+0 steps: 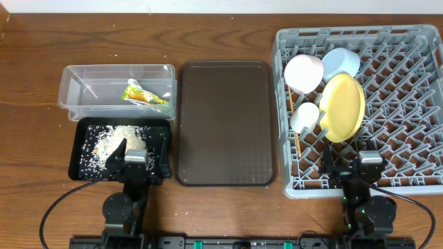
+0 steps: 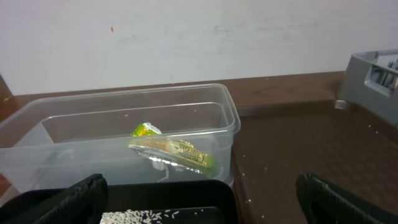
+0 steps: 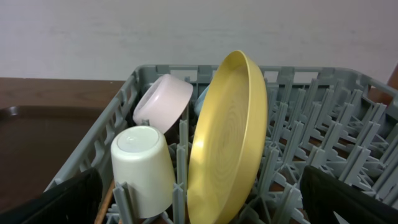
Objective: Sort waste into correct bins and load items into the dishwasher rack
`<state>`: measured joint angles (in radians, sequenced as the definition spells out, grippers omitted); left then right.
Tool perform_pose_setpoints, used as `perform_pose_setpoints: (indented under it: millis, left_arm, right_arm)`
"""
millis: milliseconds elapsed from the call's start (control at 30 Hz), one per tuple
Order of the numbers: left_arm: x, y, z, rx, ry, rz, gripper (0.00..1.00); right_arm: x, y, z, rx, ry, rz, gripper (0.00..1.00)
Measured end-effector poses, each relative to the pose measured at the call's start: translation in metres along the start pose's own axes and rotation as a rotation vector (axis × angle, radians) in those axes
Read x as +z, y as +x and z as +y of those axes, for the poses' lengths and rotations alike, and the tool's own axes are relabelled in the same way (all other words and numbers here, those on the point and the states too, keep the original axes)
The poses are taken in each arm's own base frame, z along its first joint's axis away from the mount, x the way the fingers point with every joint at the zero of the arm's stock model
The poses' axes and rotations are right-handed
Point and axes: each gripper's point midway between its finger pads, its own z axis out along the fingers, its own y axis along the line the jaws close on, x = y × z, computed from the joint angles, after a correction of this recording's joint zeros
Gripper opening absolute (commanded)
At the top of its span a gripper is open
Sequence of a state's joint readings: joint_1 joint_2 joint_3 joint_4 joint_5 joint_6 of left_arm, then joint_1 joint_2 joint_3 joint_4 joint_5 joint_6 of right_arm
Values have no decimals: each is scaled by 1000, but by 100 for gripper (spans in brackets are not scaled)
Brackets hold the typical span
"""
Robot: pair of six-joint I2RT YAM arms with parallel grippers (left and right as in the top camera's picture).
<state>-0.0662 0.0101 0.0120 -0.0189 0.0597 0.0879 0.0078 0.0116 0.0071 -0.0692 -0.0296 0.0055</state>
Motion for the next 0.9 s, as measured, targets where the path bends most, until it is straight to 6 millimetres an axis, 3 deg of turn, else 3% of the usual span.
perform_pose_setpoints:
  millis: [900]
  left_arm:
    - [0,0,0,-89,0,0,99]
  right_arm:
    - [0,0,0,0,0,0,99]
